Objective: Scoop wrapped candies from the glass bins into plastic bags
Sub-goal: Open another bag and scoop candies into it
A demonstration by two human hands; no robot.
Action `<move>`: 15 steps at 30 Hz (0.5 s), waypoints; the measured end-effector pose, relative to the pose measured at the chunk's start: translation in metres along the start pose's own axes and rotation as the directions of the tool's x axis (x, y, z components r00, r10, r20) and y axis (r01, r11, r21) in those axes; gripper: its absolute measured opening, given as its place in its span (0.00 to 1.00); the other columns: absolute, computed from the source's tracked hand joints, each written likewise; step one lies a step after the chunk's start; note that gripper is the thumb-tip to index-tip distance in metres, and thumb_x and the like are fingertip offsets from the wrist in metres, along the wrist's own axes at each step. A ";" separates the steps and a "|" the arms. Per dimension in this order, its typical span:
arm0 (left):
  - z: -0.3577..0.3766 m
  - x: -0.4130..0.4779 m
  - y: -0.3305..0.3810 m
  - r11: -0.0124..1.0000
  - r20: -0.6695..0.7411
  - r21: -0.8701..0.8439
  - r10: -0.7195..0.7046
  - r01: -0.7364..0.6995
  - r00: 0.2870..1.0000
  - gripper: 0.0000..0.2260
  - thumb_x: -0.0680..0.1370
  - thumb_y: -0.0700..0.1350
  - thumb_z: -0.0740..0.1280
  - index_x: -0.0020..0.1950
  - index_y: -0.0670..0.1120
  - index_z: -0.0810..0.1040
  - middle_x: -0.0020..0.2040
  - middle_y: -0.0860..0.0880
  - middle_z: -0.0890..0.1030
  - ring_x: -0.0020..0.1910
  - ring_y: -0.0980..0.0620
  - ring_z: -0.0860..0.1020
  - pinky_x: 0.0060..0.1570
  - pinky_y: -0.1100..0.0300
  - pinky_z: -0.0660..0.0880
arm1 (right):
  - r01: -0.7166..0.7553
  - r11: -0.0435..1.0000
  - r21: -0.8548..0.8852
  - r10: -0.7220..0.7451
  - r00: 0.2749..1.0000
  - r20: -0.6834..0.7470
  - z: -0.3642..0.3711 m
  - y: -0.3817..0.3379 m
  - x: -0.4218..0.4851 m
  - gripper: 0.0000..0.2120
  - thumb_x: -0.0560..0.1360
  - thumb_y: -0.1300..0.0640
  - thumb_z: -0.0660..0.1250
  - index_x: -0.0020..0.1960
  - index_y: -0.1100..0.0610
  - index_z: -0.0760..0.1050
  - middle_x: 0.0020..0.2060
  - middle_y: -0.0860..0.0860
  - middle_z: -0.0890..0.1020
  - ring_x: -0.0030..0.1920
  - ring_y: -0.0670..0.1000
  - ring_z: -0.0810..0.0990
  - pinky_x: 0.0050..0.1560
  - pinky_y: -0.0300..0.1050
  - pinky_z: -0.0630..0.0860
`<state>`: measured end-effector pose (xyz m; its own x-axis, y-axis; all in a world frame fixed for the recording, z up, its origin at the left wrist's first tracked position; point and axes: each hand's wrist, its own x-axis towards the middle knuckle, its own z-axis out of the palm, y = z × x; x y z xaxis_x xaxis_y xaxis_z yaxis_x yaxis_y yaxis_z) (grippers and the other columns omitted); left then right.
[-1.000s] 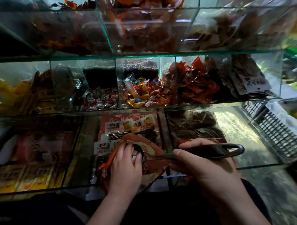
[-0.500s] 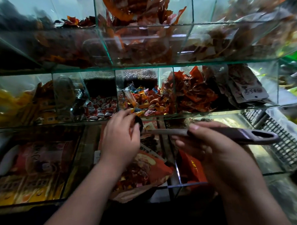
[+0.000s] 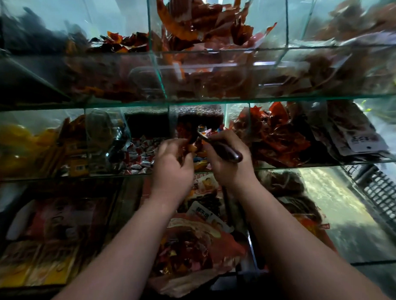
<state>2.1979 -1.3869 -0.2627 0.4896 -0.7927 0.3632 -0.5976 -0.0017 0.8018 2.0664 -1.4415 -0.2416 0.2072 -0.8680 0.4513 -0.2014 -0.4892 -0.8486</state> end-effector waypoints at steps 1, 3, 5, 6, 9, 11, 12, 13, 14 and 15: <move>0.000 -0.004 -0.003 1.000 0.002 0.002 0.011 -0.011 1.000 0.13 0.80 0.43 0.67 0.65 0.49 0.77 0.59 0.53 0.73 0.59 0.54 0.72 0.60 0.60 0.73 | 0.103 0.989 -0.107 -0.094 0.992 0.081 0.002 0.001 0.002 0.04 0.78 0.61 0.71 0.52 0.60 0.79 0.42 0.46 0.81 0.44 0.41 0.82 0.43 0.40 0.79; -0.001 -0.010 -0.007 1.000 0.004 0.002 0.011 -0.011 1.000 0.13 0.80 0.42 0.67 0.65 0.48 0.78 0.59 0.54 0.73 0.59 0.57 0.72 0.55 0.71 0.69 | 0.259 0.932 -0.253 -0.211 0.956 0.203 0.000 0.000 0.003 0.05 0.79 0.60 0.69 0.54 0.60 0.79 0.47 0.53 0.83 0.48 0.52 0.82 0.48 0.54 0.79; -0.002 -0.014 -0.008 1.000 0.004 -0.014 -0.008 0.008 1.000 0.14 0.80 0.43 0.67 0.66 0.50 0.77 0.60 0.56 0.73 0.60 0.58 0.72 0.53 0.72 0.67 | 0.330 0.904 -0.272 -0.283 0.938 0.199 -0.008 -0.005 -0.005 0.06 0.79 0.61 0.68 0.55 0.61 0.79 0.48 0.55 0.83 0.48 0.56 0.82 0.48 0.57 0.79; -0.002 -0.015 -0.007 0.999 0.002 -0.028 -0.017 0.017 1.000 0.14 0.80 0.44 0.67 0.66 0.50 0.77 0.60 0.57 0.73 0.60 0.58 0.72 0.54 0.69 0.67 | 0.341 0.903 -0.261 -0.305 0.937 0.170 -0.014 -0.012 -0.013 0.05 0.79 0.61 0.69 0.54 0.61 0.78 0.47 0.54 0.82 0.47 0.54 0.82 0.47 0.55 0.79; -0.005 -0.019 -0.001 0.997 -0.005 -0.062 -0.042 0.042 0.999 0.15 0.81 0.45 0.67 0.68 0.51 0.75 0.61 0.58 0.72 0.62 0.58 0.71 0.59 0.63 0.67 | 0.353 0.911 -0.214 -0.335 0.935 0.117 -0.031 -0.031 -0.038 0.04 0.78 0.62 0.70 0.53 0.59 0.78 0.45 0.51 0.82 0.46 0.49 0.82 0.45 0.49 0.80; -0.007 -0.024 0.005 0.997 -0.010 -0.064 -0.035 0.035 0.999 0.17 0.81 0.45 0.67 0.70 0.50 0.75 0.63 0.57 0.72 0.64 0.58 0.70 0.63 0.62 0.68 | 0.333 0.926 -0.175 -0.322 0.943 0.088 -0.043 -0.049 -0.058 0.05 0.78 0.62 0.71 0.54 0.59 0.79 0.46 0.49 0.82 0.46 0.46 0.83 0.45 0.45 0.80; -0.008 -0.028 0.008 0.997 -0.011 -0.068 -0.025 0.024 1.000 0.18 0.81 0.45 0.67 0.71 0.50 0.74 0.64 0.57 0.72 0.65 0.59 0.70 0.65 0.61 0.68 | 0.328 0.932 -0.156 -0.321 0.945 0.063 -0.050 -0.057 -0.069 0.05 0.78 0.61 0.71 0.54 0.58 0.79 0.45 0.48 0.83 0.46 0.44 0.83 0.45 0.43 0.80; -0.011 -0.032 0.010 0.997 -0.007 -0.075 -0.014 0.013 1.000 0.18 0.81 0.45 0.67 0.71 0.50 0.74 0.65 0.57 0.72 0.65 0.59 0.70 0.66 0.61 0.68 | 0.330 0.934 -0.135 -0.328 0.944 0.034 -0.059 -0.065 -0.083 0.05 0.78 0.61 0.72 0.53 0.56 0.79 0.45 0.46 0.83 0.46 0.42 0.83 0.44 0.40 0.80; -0.014 -0.037 0.011 0.997 0.001 -0.079 -0.006 0.006 1.000 0.19 0.81 0.46 0.67 0.72 0.50 0.73 0.66 0.58 0.72 0.66 0.59 0.70 0.66 0.61 0.69 | 0.301 0.945 -0.130 -0.303 0.953 0.001 -0.066 -0.070 -0.091 0.05 0.78 0.60 0.72 0.53 0.55 0.79 0.45 0.44 0.84 0.45 0.42 0.84 0.43 0.38 0.80; -0.017 -0.043 0.011 0.997 0.007 -0.075 0.000 0.001 1.000 0.20 0.80 0.47 0.67 0.72 0.51 0.73 0.66 0.58 0.71 0.66 0.59 0.70 0.65 0.61 0.69 | 0.275 0.957 -0.096 -0.279 0.960 -0.031 -0.070 -0.075 -0.098 0.03 0.78 0.60 0.72 0.52 0.55 0.80 0.44 0.44 0.85 0.44 0.42 0.85 0.42 0.36 0.80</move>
<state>2.1815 -1.3426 -0.2611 0.4853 -0.7969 0.3597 -0.5479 0.0434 0.8354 1.9941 -1.3252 -0.2026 0.2254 -0.6994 0.6783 -0.2272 -0.7147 -0.6615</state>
